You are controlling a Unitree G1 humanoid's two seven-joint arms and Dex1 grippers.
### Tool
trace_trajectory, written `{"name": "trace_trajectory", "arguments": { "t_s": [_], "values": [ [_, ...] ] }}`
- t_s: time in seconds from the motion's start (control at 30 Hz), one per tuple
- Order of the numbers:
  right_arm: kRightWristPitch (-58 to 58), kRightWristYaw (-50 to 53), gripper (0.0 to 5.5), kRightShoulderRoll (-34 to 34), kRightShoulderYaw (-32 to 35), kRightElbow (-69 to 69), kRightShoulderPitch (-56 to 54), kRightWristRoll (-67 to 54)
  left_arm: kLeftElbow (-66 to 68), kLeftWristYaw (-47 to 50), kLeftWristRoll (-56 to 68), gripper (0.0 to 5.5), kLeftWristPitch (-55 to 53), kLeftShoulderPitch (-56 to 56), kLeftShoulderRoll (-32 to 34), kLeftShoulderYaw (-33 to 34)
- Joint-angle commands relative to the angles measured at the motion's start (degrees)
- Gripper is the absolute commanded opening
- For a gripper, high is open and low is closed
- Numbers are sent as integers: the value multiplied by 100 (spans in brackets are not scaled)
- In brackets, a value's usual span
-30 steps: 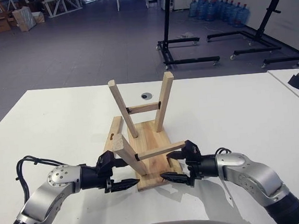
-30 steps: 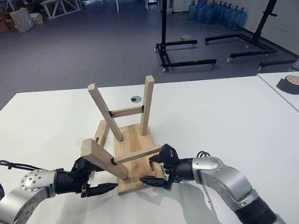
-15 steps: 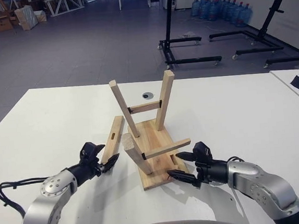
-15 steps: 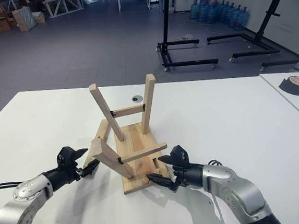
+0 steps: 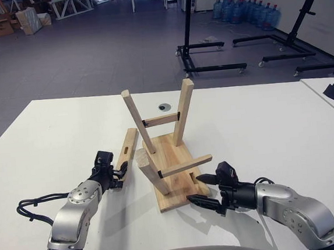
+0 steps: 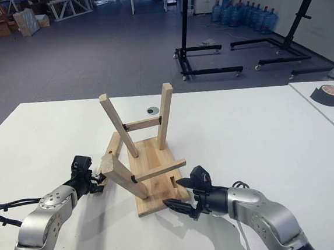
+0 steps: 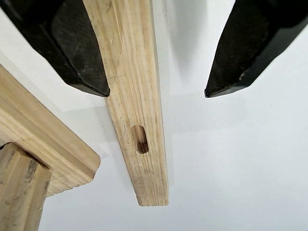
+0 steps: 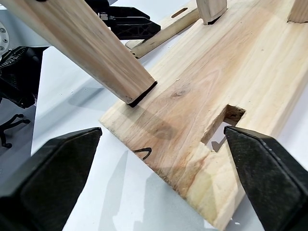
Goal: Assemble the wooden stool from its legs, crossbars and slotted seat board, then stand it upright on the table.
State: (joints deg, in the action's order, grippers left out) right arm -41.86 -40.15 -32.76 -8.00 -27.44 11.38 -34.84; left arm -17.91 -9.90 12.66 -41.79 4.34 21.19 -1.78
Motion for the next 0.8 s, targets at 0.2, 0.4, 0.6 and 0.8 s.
{"name": "trace_trajectory", "arguments": {
  "t_s": [0.2,0.4,0.6,0.8],
  "values": [
    [36,16,468,39,-41,195,149,73,-242,125,-356,362,397,-183,-154,62],
    [244,-14,468,60,-190,409,162,255,-169,-13,-226,362,49,-313,-242,80],
    [389,-115,468,72,-264,557,123,323,465,-317,-207,362,-399,-296,-184,-122],
    [513,-230,468,62,-200,651,125,256,845,-458,-180,290,-159,-164,-297,9]
  ]
}}
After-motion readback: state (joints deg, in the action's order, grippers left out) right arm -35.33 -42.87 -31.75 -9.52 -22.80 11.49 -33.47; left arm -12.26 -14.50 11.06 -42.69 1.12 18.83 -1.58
